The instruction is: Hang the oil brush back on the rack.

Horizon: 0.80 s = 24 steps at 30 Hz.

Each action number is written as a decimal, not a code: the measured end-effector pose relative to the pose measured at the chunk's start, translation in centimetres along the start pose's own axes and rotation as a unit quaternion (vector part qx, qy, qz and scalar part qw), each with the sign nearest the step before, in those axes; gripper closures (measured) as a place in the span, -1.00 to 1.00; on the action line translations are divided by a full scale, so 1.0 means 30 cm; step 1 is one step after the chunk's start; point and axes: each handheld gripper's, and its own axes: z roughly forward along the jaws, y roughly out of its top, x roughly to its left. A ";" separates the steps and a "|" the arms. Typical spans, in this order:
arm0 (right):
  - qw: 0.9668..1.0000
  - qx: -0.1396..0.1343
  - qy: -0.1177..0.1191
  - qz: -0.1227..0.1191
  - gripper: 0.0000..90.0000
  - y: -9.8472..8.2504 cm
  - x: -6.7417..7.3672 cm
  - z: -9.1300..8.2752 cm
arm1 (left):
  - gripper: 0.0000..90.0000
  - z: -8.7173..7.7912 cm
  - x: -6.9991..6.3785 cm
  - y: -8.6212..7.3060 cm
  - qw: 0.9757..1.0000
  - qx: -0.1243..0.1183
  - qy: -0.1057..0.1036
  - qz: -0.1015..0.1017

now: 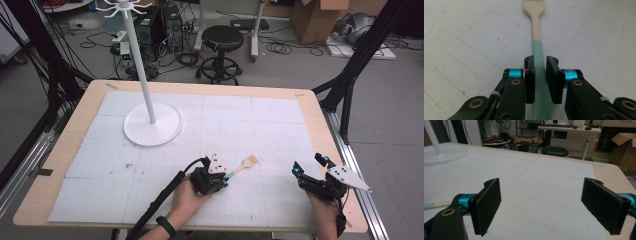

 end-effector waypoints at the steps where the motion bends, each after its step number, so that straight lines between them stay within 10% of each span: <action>1: 1.000 0.001 0.000 0.001 -0.65 0.000 0.000 0.000 | 0.74 0.000 0.001 -0.001 1.000 -0.002 0.000 -0.001; 24: 1.000 0.001 0.000 0.000 -0.65 -0.002 -0.004 -0.007 | 0.75 -0.079 0.079 -0.022 0.994 -0.042 -0.095 0.035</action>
